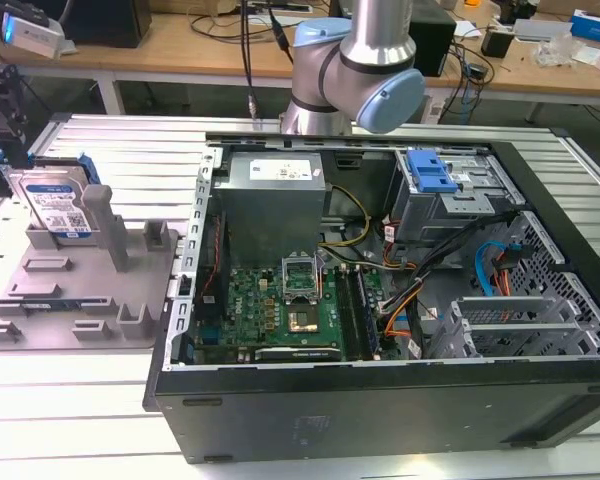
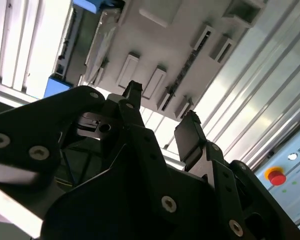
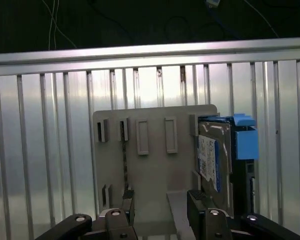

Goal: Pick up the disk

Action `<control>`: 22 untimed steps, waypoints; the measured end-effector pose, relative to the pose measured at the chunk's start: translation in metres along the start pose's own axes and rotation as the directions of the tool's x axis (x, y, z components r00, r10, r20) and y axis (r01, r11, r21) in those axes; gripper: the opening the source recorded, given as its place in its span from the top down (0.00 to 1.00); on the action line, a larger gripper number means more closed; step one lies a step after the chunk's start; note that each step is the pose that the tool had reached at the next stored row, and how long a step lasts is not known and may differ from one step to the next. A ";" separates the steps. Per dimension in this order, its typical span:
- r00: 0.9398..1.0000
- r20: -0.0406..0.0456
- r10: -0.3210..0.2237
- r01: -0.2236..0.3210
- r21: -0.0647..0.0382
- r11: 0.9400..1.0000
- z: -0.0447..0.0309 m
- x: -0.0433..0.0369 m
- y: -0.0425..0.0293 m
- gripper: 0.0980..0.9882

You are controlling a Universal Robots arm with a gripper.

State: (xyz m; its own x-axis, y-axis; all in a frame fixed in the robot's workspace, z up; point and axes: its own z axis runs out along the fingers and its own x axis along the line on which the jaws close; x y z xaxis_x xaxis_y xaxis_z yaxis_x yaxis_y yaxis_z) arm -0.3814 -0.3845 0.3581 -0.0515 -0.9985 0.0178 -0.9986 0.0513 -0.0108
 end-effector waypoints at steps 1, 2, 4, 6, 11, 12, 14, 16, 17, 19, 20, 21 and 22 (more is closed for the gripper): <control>1.000 0.000 0.000 0.000 0.000 1.000 -0.0001 -0.0048 0.0007 0.50; 1.000 0.000 0.000 0.000 0.000 1.000 -0.0002 -0.0099 0.0016 0.50; 1.000 -0.001 0.000 0.000 0.000 1.000 -0.0004 -0.0200 0.0039 0.50; 1.000 -0.001 -0.001 0.001 0.000 1.000 -0.0006 -0.0299 0.0058 0.50; 1.000 -0.001 -0.006 0.006 0.000 1.000 -0.0012 -0.0569 0.0097 0.50; 1.000 -0.001 -0.014 0.014 0.000 1.000 -0.0012 -0.0615 0.0104 0.50; 1.000 -0.001 -0.029 0.029 0.000 1.000 -0.0013 -0.0644 0.0117 0.50; 0.999 -0.001 -0.036 0.036 0.001 0.999 -0.0011 -0.0687 0.0177 0.50; 0.999 -0.001 -0.037 0.037 0.001 0.999 -0.0007 -0.0695 0.0225 0.50; 0.999 -0.001 -0.038 0.038 0.001 0.999 -0.0003 -0.0703 0.0291 0.50; 0.999 -0.001 -0.038 0.038 0.001 0.999 0.0000 -0.0703 0.0324 0.50; 0.999 -0.001 -0.040 0.040 0.001 0.999 0.0005 -0.0702 0.0352 0.50; 0.999 -0.001 -0.042 0.042 0.001 0.999 0.0015 -0.0702 0.0373 0.50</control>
State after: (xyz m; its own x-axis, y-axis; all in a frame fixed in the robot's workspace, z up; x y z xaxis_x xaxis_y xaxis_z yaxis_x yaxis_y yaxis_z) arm -0.4150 -0.3126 0.3549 -0.0094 -0.9998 0.0195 -0.9999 0.0091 -0.0110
